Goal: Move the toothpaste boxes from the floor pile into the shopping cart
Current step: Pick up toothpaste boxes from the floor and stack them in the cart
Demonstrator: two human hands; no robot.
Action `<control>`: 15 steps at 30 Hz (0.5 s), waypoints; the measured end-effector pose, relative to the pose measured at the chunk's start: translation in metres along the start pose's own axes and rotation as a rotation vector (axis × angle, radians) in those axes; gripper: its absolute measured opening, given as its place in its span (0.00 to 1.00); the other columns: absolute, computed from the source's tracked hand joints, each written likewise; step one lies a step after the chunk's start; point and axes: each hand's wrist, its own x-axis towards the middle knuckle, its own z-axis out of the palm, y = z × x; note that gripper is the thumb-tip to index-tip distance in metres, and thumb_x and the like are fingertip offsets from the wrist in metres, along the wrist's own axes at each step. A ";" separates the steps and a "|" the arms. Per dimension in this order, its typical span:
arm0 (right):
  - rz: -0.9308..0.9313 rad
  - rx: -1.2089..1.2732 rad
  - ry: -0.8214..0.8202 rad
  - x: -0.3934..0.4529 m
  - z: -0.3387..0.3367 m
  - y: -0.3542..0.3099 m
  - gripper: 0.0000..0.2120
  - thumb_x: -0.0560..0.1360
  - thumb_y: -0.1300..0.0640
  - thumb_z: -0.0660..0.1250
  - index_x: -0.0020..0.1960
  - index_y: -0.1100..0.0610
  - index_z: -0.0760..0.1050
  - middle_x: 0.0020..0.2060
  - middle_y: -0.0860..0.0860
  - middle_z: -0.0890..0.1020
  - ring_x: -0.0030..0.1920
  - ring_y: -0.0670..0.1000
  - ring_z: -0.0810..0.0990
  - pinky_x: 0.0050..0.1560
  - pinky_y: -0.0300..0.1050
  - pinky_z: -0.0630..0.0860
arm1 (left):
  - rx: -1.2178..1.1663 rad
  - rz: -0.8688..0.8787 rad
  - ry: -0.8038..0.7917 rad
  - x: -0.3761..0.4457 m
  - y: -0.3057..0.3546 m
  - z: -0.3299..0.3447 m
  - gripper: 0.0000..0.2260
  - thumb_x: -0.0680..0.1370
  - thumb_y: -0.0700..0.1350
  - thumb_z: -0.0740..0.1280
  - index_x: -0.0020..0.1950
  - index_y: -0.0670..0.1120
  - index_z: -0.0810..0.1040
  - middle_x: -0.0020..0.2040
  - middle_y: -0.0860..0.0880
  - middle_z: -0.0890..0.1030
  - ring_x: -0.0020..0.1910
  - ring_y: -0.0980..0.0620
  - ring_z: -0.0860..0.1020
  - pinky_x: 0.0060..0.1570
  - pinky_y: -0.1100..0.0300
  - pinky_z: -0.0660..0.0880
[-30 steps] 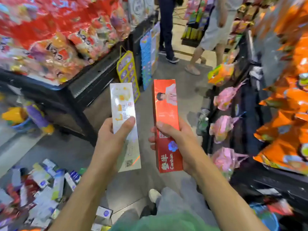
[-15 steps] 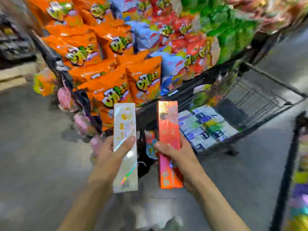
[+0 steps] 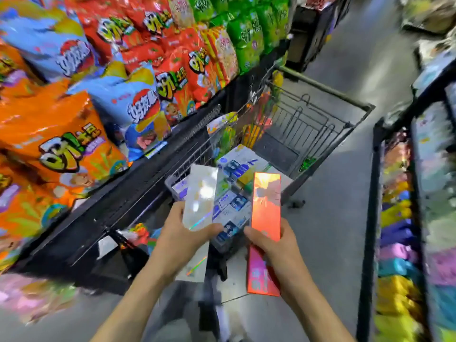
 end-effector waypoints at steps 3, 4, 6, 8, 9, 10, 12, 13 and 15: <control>0.033 -0.017 0.029 0.044 -0.001 0.007 0.32 0.61 0.49 0.79 0.61 0.55 0.73 0.50 0.54 0.86 0.45 0.53 0.85 0.46 0.49 0.82 | 0.083 0.006 0.024 0.047 -0.011 0.009 0.31 0.57 0.60 0.80 0.54 0.59 0.70 0.53 0.55 0.82 0.53 0.53 0.82 0.56 0.44 0.79; 0.044 -0.022 0.037 0.060 0.001 0.011 0.33 0.60 0.48 0.80 0.61 0.54 0.73 0.50 0.55 0.85 0.45 0.53 0.85 0.46 0.49 0.82 | 0.118 0.002 0.029 0.065 -0.016 0.011 0.30 0.58 0.60 0.80 0.54 0.61 0.69 0.53 0.56 0.82 0.53 0.53 0.82 0.57 0.44 0.78; 0.047 -0.032 0.054 0.093 0.008 0.019 0.37 0.58 0.45 0.80 0.63 0.53 0.72 0.51 0.54 0.85 0.45 0.52 0.85 0.45 0.47 0.81 | 0.185 -0.007 0.036 0.106 -0.029 0.013 0.29 0.59 0.61 0.79 0.54 0.62 0.70 0.53 0.56 0.82 0.53 0.51 0.81 0.56 0.43 0.78; 0.059 -0.050 0.065 0.127 0.016 0.028 0.37 0.57 0.45 0.80 0.62 0.52 0.72 0.51 0.53 0.85 0.45 0.51 0.85 0.44 0.44 0.80 | 0.267 -0.005 0.029 0.151 -0.044 0.014 0.29 0.60 0.62 0.79 0.56 0.59 0.73 0.52 0.55 0.83 0.52 0.51 0.81 0.56 0.45 0.78; 0.065 -0.049 0.065 0.144 0.020 0.033 0.35 0.58 0.47 0.80 0.61 0.52 0.72 0.49 0.52 0.85 0.44 0.49 0.84 0.43 0.42 0.80 | 0.319 0.003 0.010 0.174 -0.052 0.014 0.29 0.61 0.63 0.78 0.57 0.57 0.75 0.52 0.54 0.82 0.52 0.51 0.80 0.56 0.48 0.77; 0.075 -0.045 0.065 0.162 0.024 0.038 0.32 0.59 0.49 0.80 0.60 0.53 0.72 0.48 0.52 0.85 0.43 0.48 0.83 0.42 0.41 0.80 | 0.377 0.021 -0.002 0.197 -0.060 0.015 0.31 0.61 0.65 0.75 0.59 0.53 0.77 0.53 0.52 0.82 0.53 0.50 0.79 0.57 0.51 0.76; 0.105 -0.038 0.080 0.197 0.033 0.051 0.33 0.59 0.51 0.80 0.60 0.55 0.72 0.45 0.53 0.84 0.40 0.47 0.81 0.41 0.41 0.80 | 0.516 0.087 -0.023 0.238 -0.079 0.016 0.35 0.61 0.68 0.68 0.60 0.47 0.80 0.53 0.47 0.80 0.54 0.47 0.76 0.57 0.57 0.70; 0.115 -0.040 0.093 0.213 0.037 0.060 0.34 0.58 0.50 0.80 0.60 0.55 0.72 0.46 0.54 0.84 0.40 0.47 0.81 0.42 0.42 0.80 | 0.565 0.126 -0.037 0.258 -0.091 0.018 0.33 0.63 0.67 0.67 0.59 0.46 0.81 0.51 0.47 0.80 0.53 0.47 0.74 0.55 0.60 0.68; 0.135 -0.042 0.118 0.241 0.045 0.077 0.32 0.59 0.52 0.79 0.60 0.55 0.72 0.44 0.53 0.85 0.38 0.47 0.82 0.41 0.44 0.80 | 0.603 0.138 -0.105 0.289 -0.108 0.019 0.24 0.67 0.60 0.70 0.58 0.49 0.80 0.43 0.54 0.79 0.49 0.48 0.74 0.49 0.62 0.68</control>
